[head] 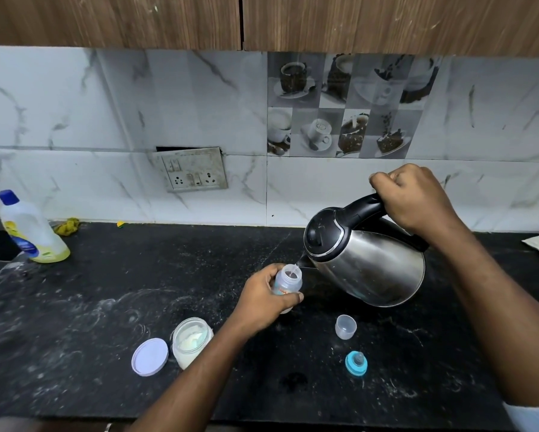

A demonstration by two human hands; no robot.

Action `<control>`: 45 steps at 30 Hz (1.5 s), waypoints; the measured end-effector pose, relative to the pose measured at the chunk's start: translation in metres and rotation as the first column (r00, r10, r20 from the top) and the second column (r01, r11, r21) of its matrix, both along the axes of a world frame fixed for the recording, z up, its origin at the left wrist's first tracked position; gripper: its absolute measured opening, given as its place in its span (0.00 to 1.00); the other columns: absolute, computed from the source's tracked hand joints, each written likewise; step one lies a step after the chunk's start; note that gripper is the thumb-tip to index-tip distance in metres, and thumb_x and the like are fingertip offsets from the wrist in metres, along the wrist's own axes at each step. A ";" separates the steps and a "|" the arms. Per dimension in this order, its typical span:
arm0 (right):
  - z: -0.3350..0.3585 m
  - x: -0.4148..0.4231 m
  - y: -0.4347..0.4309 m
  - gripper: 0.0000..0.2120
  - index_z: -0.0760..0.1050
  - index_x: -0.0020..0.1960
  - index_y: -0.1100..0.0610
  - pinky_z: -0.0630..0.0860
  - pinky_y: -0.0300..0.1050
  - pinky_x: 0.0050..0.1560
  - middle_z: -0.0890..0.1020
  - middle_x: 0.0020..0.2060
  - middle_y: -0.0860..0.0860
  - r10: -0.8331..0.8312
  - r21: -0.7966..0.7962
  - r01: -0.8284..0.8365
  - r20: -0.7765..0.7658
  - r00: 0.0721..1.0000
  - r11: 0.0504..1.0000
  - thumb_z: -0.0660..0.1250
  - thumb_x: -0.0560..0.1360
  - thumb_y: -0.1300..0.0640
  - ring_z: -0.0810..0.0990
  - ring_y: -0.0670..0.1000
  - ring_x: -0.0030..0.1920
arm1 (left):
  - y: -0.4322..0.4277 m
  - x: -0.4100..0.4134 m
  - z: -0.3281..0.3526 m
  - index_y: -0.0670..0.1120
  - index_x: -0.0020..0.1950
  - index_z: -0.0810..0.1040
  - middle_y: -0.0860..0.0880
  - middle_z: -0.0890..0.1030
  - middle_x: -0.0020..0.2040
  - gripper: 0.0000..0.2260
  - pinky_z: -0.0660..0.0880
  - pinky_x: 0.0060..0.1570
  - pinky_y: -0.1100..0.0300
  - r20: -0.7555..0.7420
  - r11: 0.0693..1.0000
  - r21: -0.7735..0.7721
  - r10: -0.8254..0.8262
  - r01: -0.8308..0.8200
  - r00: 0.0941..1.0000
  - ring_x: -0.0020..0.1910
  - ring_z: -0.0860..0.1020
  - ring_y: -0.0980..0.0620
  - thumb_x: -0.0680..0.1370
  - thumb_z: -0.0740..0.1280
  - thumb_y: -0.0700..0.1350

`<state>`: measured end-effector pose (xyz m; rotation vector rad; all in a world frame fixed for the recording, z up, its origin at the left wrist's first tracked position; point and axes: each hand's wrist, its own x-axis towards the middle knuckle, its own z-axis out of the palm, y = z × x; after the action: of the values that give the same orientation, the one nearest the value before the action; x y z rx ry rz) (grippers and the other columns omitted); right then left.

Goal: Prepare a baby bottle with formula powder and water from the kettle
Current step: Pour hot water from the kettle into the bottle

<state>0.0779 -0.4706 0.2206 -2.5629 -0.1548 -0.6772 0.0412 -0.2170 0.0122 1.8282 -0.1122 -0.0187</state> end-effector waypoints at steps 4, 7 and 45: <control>0.001 0.000 0.000 0.22 0.56 0.26 0.55 0.56 0.50 0.30 0.58 0.24 0.53 0.007 -0.012 -0.007 0.004 1.000 1.000 0.58 0.72 0.47 0.59 0.56 0.28 | 0.000 0.000 -0.003 0.56 0.60 0.83 0.58 0.88 0.54 0.23 0.83 0.61 0.52 -0.009 1.000 -0.012 0.004 -0.004 1.000 0.54 0.86 0.55 0.66 0.83 0.49; 0.002 0.000 -0.001 0.22 0.56 0.26 0.56 0.57 0.50 0.30 0.58 0.24 0.53 0.000 -0.016 0.000 0.009 1.000 1.000 0.58 0.73 0.47 0.60 0.57 0.28 | 0.001 0.001 -0.008 0.54 0.61 0.83 0.55 0.88 0.55 0.23 0.83 0.62 0.49 -0.020 1.000 -0.030 0.005 -0.006 1.000 0.55 0.86 0.52 0.68 0.84 0.45; -0.003 0.000 0.004 0.22 0.57 0.26 0.57 0.58 0.51 0.30 0.58 0.25 0.55 -0.020 -0.060 0.020 0.011 1.000 0.998 0.59 0.74 0.48 0.60 0.57 0.29 | 0.002 0.005 -0.021 0.56 0.61 0.83 0.60 0.88 0.54 0.23 0.79 0.53 0.67 0.008 1.000 -0.004 0.003 -0.003 1.000 0.53 0.86 0.59 0.68 0.83 0.47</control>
<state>0.0778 -0.4664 0.2177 -2.6220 -0.1550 -0.7032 0.0465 -0.2155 -0.0092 1.8247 -0.1150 -0.0093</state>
